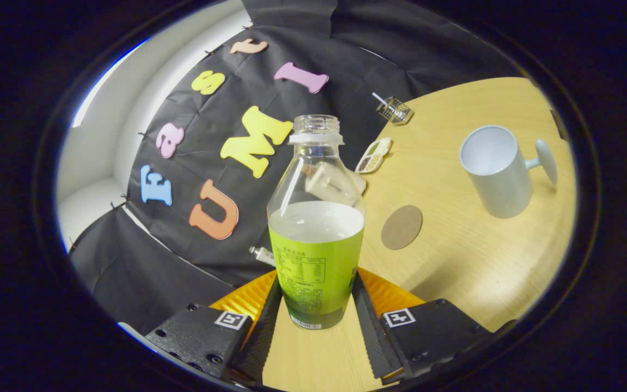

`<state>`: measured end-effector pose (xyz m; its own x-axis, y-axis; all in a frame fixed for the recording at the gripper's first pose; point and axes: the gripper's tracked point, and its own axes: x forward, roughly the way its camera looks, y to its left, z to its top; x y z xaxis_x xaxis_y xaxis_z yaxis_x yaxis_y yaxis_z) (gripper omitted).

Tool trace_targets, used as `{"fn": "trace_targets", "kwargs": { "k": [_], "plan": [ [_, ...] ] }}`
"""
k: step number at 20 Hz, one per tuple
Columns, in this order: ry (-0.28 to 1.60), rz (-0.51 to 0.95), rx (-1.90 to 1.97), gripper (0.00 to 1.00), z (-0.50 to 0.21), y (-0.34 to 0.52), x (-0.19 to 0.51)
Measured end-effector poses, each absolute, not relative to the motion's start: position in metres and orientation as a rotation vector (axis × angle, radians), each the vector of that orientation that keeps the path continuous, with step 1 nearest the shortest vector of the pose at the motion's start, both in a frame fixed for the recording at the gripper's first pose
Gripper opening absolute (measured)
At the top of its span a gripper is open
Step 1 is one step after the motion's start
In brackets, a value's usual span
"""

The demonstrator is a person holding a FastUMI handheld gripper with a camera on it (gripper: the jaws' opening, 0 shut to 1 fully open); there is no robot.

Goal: Take the bottle from table, then pour the juice into the cup, finally place the bottle on the coaster

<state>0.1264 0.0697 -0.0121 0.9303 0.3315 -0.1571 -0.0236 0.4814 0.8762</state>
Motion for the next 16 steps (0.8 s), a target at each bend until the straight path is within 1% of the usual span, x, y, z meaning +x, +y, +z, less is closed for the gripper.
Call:
{"fn": "trace_targets", "kwargs": {
  "k": [6, 16],
  "plan": [
    [0.283, 0.270, 1.295, 0.76, -0.001, 0.069, 0.137],
    [0.197, 0.316, 1.581, 0.75, 0.017, 0.056, 0.146]
  ]
}}
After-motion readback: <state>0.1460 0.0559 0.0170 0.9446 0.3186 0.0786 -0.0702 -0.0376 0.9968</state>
